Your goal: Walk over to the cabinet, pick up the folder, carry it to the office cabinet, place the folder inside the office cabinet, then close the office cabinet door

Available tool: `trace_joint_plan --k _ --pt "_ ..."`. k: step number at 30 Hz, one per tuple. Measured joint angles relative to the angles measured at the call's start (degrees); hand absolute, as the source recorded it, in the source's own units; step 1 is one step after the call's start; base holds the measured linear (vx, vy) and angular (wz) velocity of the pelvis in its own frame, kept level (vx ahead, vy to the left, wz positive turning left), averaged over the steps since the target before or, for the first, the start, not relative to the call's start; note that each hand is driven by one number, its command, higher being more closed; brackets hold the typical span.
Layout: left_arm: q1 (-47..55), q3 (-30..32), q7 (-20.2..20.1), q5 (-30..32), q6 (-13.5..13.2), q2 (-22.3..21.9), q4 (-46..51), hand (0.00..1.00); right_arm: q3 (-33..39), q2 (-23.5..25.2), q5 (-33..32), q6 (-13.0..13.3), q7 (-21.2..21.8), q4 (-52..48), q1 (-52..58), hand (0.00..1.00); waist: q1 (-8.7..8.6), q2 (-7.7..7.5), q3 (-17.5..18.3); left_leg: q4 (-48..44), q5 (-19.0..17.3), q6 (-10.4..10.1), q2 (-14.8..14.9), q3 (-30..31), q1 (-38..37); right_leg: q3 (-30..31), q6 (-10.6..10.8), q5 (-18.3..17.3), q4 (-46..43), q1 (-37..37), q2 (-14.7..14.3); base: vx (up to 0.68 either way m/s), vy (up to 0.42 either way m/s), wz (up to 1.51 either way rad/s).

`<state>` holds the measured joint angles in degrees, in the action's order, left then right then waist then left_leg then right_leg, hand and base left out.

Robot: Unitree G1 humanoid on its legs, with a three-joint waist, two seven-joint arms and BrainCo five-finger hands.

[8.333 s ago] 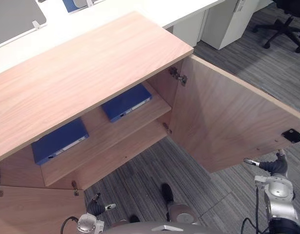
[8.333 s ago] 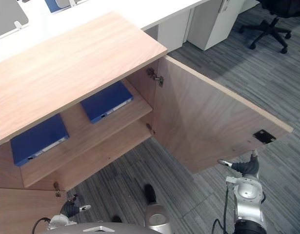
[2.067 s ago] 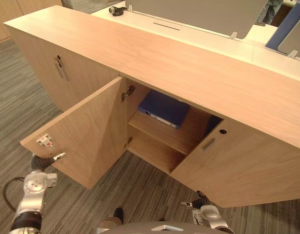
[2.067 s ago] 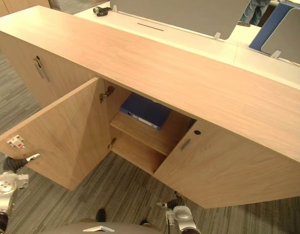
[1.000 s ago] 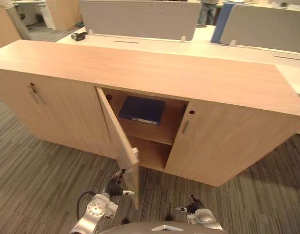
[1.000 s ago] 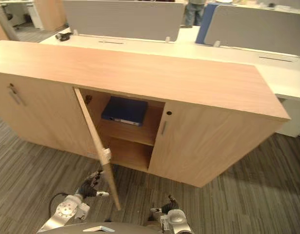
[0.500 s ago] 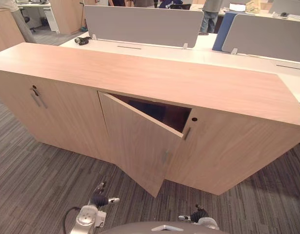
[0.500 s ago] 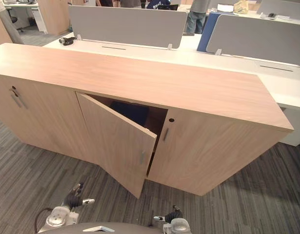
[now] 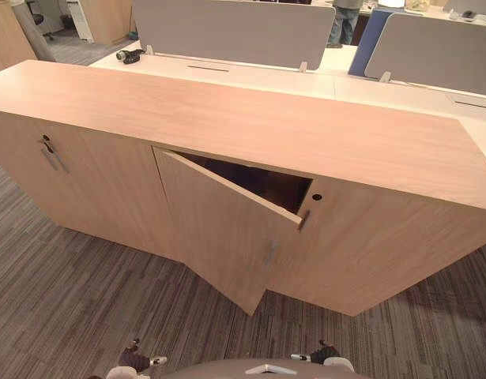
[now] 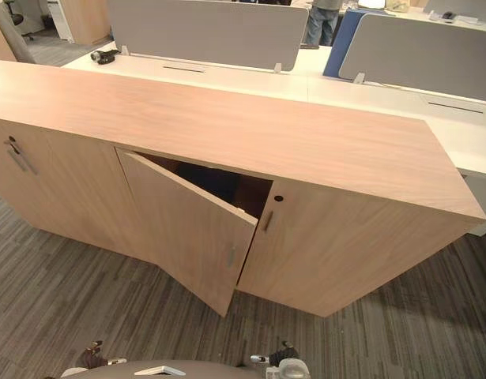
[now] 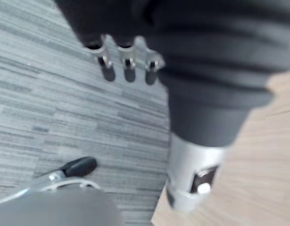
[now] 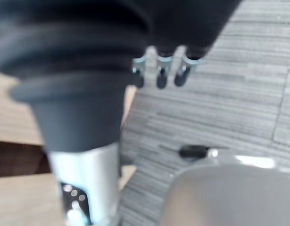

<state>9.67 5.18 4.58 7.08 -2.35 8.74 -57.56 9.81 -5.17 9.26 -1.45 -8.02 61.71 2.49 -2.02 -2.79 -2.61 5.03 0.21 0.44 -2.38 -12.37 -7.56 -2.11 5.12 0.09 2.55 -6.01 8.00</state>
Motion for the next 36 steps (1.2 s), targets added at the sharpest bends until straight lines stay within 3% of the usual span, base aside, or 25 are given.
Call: trace_joint_plan --k 5,13,17,20,21,24,27,36 --pt "-0.44 0.96 -0.05 1.04 0.14 -0.88 -2.03 0.0 0.65 0.05 -0.68 -0.01 0.09 0.04 0.04 0.0 -0.16 0.59 -0.61 0.0 -0.57 0.13 0.01 -0.6 -0.19 0.86 0.06 -0.3 -0.06 0.15 -0.06 0.0 -0.01 -0.07" --pt "-3.23 -0.26 -0.02 1.2 0.3 -0.62 -2.03 0.0 3.16 0.28 -2.31 -0.06 0.28 0.0 -0.27 0.0 -0.04 -0.06 -1.41 -0.44 -1.09 0.72 -0.13 -2.44 2.31 3.31 1.04 0.5 -0.84 4.33 0.0 0.04 -0.003 -0.16" --pt "-3.35 -0.46 -0.03 1.26 0.3 -0.71 -2.03 0.0 4.69 0.62 -2.74 -0.05 0.26 -0.03 -0.2 0.0 0.02 0.26 -1.6 -0.45 -2.05 0.89 0.44 -4.47 0.81 3.43 0.18 1.16 -1.37 4.14 -0.88 0.05 -0.019 -0.27" --pt "-4.27 -0.9 -0.04 1.22 0.29 -0.89 -2.02 0.0 4.2 0.44 -2.76 -0.05 0.27 -0.03 -1.63 0.0 0.08 0.96 -2.1 -0.7 -2.6 0.71 1.96 -6.47 0.59 -2.39 -1.77 3.36 -2.19 5.26 -2.27 -0.03 -0.057 -0.37" --pt "-5.07 -0.85 -0.02 1.18 0.29 -0.87 -1.85 0.0 3.73 0.41 -2.76 -0.05 0.26 -0.02 -2.37 0.0 0.14 0.88 -3.02 -4.13 -4.39 0.81 2.88 -7.8 1.75 -6.81 -2.83 4.87 -2.13 5.29 -2.73 -0.08 -0.058 -0.52" --pt "-4.95 -0.74 0.04 0.96 0.35 -0.85 -1.6 0.0 3.28 0.42 -2.78 -0.06 0.22 -0.03 -3.62 0.0 1.27 1.09 -3.52 -7.57 -6.61 0.93 3.63 -12.05 2.68 -9.69 -3.55 6.13 0.2 5.08 -2.99 -0.1 -0.051 -0.65" --pt "-4.91 -0.63 0.08 0.95 0.49 -0.94 -1.63 0.0 2.45 0.22 -2.76 -0.06 0.06 -0.06 -3.68 0.0 1.54 0.88 -3.39 -7.99 -7.27 0.51 3.2 -14.48 2.39 -9.21 -2.69 6.43 2.5 4.6 -2.8 -0.12 -0.051 -0.52" --pt "-5.49 -0.24 0.02 0.97 0.6 -1.31 -1.74 0.0 2.82 -0.06 -3.23 -0.32 -0.07 -0.01 -3.71 0.0 1.44 1.31 -3.62 -8.22 -6.54 0.02 3.51 -14.32 1.5 -8.08 -2.14 6.66 2.52 4.69 -3.5 -0.06 -0.042 -0.03"
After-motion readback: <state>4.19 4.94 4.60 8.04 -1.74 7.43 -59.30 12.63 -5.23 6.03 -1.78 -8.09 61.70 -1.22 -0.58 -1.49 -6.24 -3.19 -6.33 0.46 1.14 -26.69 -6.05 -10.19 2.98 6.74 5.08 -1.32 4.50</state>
